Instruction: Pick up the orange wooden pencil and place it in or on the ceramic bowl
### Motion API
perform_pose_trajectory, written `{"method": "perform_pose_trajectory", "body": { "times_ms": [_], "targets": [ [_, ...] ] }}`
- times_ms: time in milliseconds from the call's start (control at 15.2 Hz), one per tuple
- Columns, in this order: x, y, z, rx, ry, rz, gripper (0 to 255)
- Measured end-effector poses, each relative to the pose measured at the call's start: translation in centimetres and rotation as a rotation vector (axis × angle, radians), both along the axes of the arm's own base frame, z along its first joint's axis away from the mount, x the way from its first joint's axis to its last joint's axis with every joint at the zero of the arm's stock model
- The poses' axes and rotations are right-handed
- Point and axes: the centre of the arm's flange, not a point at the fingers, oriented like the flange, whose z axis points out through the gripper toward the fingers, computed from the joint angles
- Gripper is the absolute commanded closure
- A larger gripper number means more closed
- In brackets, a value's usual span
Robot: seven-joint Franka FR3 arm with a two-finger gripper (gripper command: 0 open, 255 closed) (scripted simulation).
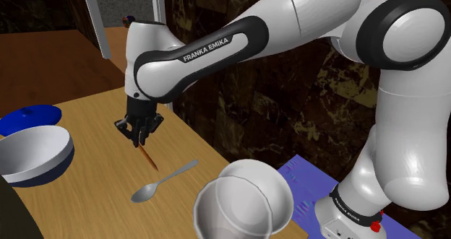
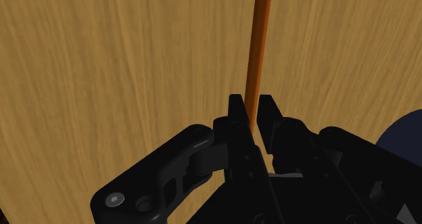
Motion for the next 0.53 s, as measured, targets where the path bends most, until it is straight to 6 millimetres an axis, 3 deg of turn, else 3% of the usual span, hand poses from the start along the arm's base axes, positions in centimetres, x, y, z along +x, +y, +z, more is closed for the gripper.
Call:
{"method": "perform_pose_trajectory", "body": {
  "times_ms": [528],
  "targets": [
    [-0.1,0.0,4.3,0.000,0.000,0.000,255]
  ]
}}
